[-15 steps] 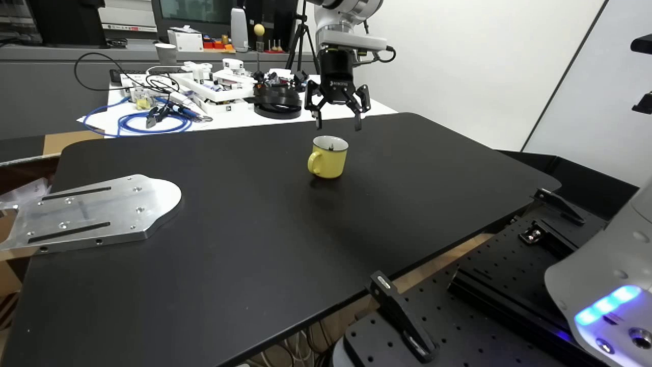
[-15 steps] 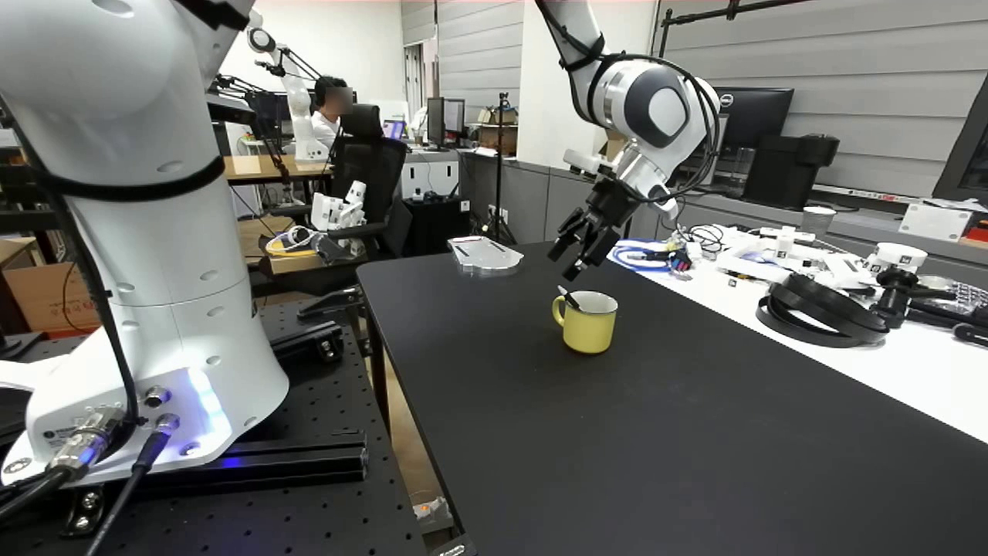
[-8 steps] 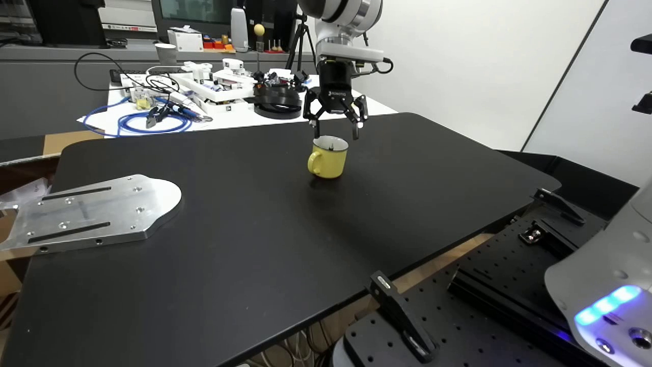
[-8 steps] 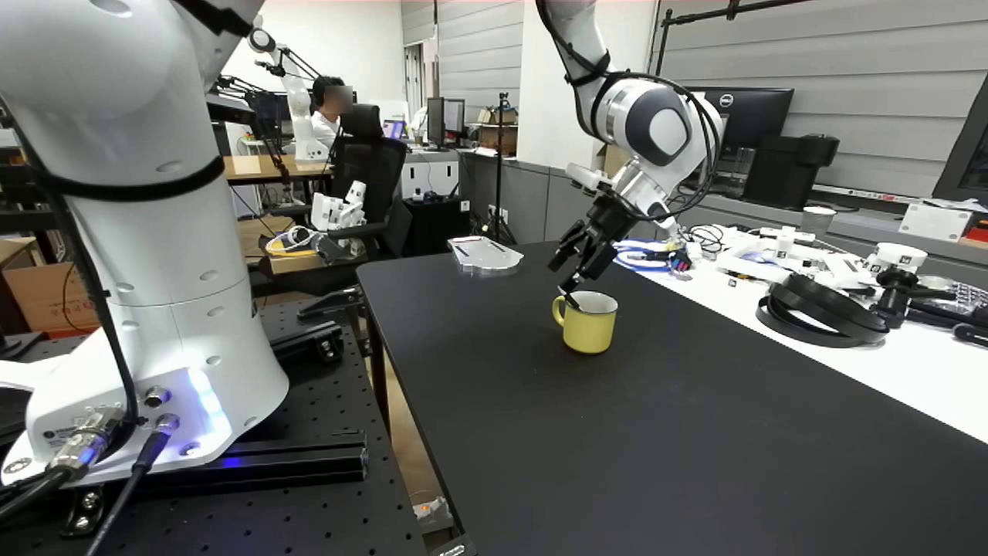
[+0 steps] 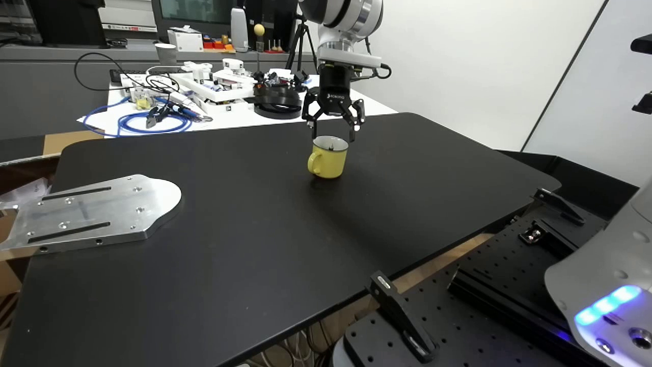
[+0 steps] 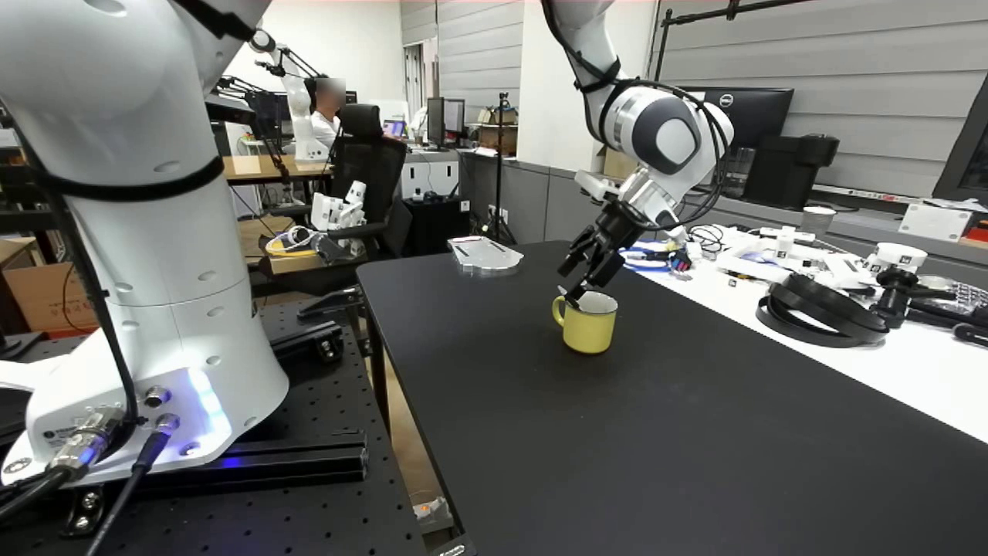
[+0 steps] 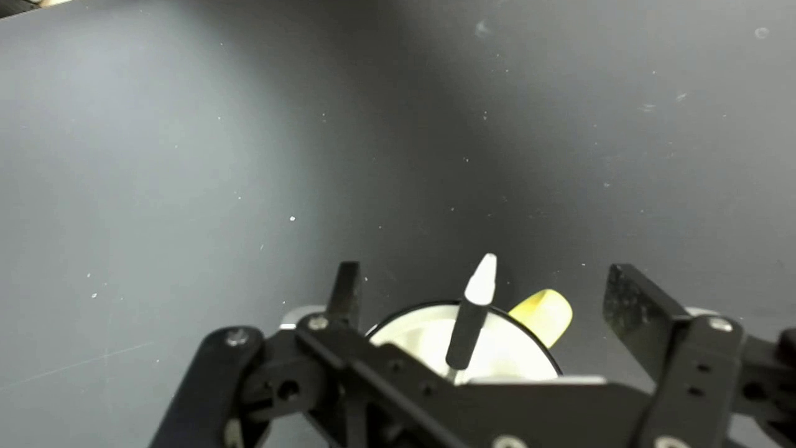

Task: Take the pen out of the yellow mug then put it back in the mug

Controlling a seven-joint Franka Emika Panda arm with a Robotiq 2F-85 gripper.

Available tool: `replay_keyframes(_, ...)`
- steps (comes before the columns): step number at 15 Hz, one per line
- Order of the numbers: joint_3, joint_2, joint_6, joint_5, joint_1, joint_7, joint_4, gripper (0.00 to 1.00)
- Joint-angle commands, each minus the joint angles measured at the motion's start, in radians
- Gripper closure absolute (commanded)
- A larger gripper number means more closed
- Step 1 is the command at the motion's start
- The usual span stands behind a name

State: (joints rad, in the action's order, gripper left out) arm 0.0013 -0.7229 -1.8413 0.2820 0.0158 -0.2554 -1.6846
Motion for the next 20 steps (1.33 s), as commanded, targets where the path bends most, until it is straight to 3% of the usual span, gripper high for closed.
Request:
replay_keyframes(1, -0.004, -0.027, 0.021, 0.015, -0.004, -0.035, 0.042, 0.00)
replay_keyframes(9, -0.005, -0.050, 0.033, 0.022, -0.002, -0.051, 0.055, 0.00)
replay_keyframes(10, -0.006, -0.050, 0.033, 0.021, -0.001, -0.052, 0.055, 0.25)
replay_keyframes(12, -0.006, -0.049, 0.031, 0.020, 0.000, -0.052, 0.053, 0.33)
replay_keyframes(20, -0.005, -0.047, 0.026, 0.020, 0.001, -0.053, 0.051, 0.89)
